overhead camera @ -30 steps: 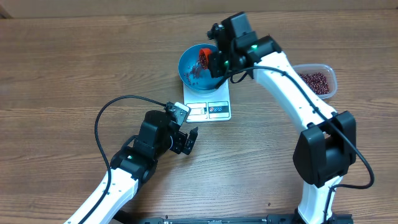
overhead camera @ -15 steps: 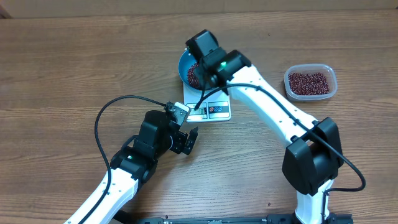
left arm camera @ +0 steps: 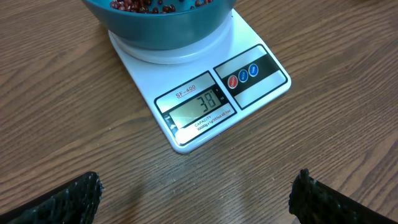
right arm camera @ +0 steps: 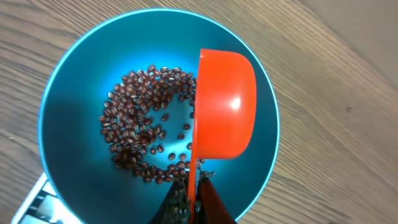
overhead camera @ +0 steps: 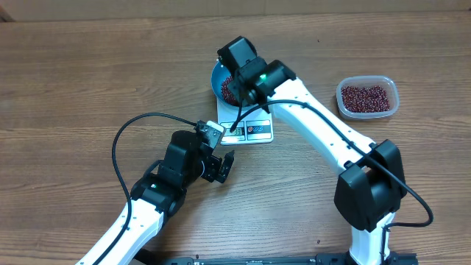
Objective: Scoop item into bowl and weigh 150g on scale
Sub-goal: 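Tip the scoop to pour beans into the teal bowl, then return the empty scoop right to the bean container with the right gripper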
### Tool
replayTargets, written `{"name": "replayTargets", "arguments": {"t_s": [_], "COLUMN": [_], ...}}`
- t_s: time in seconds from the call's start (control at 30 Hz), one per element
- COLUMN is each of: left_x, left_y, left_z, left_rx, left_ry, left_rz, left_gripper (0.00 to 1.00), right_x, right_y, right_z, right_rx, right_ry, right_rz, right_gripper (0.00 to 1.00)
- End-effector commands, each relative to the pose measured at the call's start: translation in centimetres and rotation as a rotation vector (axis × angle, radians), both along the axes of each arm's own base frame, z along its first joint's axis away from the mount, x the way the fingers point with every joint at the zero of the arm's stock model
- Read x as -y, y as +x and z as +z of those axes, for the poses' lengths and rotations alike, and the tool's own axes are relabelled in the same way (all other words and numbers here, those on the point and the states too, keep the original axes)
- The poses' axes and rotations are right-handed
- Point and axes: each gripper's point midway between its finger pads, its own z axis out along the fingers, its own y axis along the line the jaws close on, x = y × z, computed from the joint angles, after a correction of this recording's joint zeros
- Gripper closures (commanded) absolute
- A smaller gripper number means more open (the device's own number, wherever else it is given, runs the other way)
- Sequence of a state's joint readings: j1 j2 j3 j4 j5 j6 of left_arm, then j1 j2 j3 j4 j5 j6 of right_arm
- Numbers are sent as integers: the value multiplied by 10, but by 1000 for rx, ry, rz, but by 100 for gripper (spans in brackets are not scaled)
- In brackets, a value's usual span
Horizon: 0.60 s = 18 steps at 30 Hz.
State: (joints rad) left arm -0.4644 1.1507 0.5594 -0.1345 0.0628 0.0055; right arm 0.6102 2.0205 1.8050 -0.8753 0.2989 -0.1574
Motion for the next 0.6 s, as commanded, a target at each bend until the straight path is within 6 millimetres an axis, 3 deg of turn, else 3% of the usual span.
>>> {"name": "replayTargets", "arguments": {"t_s": [0.0,0.1,0.2,0.4,0.57], "left_x": [-2,-2,-2,-2,-2], "left_y": [0,0,0,0,0], "left_z": [-3,-3,-3,-3,-3], "left_rx": [-6,-6,-6,-6,-6], "left_ry": [7,7,7,7,7], "left_rz": [12,12,12,12,12], "left_gripper": [0,0,0,0,0], "right_x": [11,23,49,143,235], "right_y": [6,4,2,-3,-13], "right_z": [63,89,116,144,133], "right_rx": [49,27,19,9,-31], "right_ry": [207,346,459,569,566], "right_rz": [-4,21,21,-124,-356], "right_gripper": [96,96,96,96,96]}}
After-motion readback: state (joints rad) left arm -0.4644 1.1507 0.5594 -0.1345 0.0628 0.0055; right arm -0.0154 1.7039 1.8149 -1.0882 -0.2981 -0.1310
